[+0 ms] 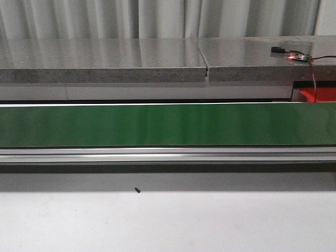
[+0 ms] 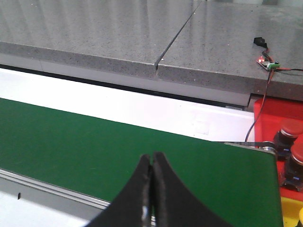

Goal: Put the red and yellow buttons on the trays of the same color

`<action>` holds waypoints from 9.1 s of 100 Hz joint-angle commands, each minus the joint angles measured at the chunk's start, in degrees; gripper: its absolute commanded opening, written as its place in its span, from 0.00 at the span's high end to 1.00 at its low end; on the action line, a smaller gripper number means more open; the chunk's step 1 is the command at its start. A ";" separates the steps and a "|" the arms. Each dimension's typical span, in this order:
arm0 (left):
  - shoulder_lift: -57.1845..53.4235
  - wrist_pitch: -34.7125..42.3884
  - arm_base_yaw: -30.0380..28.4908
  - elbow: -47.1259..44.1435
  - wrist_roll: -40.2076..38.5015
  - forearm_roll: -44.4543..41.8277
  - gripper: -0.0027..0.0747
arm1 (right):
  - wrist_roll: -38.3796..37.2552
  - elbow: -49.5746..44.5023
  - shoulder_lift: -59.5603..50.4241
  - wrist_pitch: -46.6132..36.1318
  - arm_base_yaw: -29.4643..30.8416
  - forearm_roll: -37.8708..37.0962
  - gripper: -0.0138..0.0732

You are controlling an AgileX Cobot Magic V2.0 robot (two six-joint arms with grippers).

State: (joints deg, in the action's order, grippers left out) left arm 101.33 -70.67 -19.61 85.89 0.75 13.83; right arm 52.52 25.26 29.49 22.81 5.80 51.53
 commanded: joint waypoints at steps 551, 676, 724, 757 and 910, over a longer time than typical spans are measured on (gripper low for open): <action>-5.80 4.32 8.24 4.99 -5.53 -4.24 0.60 | 0.12 1.52 -0.06 -2.23 0.04 2.23 0.92; -13.89 11.99 9.40 -1.50 0.10 -4.05 0.41 | 0.12 1.52 -0.06 -2.23 0.04 2.23 0.92; -28.31 15.94 19.44 -3.62 7.67 -4.28 0.99 | 0.12 1.52 -0.06 -2.23 0.04 2.23 0.92; -40.44 25.41 23.07 -20.28 7.81 -4.47 0.99 | 0.12 1.52 -0.06 -2.23 0.04 2.28 0.92; -68.37 27.80 23.07 -44.91 7.81 -4.67 0.99 | 0.07 35.77 42.71 13.43 -18.33 -0.48 0.30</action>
State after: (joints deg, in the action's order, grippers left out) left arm 32.79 -46.24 3.06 39.59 8.50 8.64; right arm 52.52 56.65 70.56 37.03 -11.05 49.98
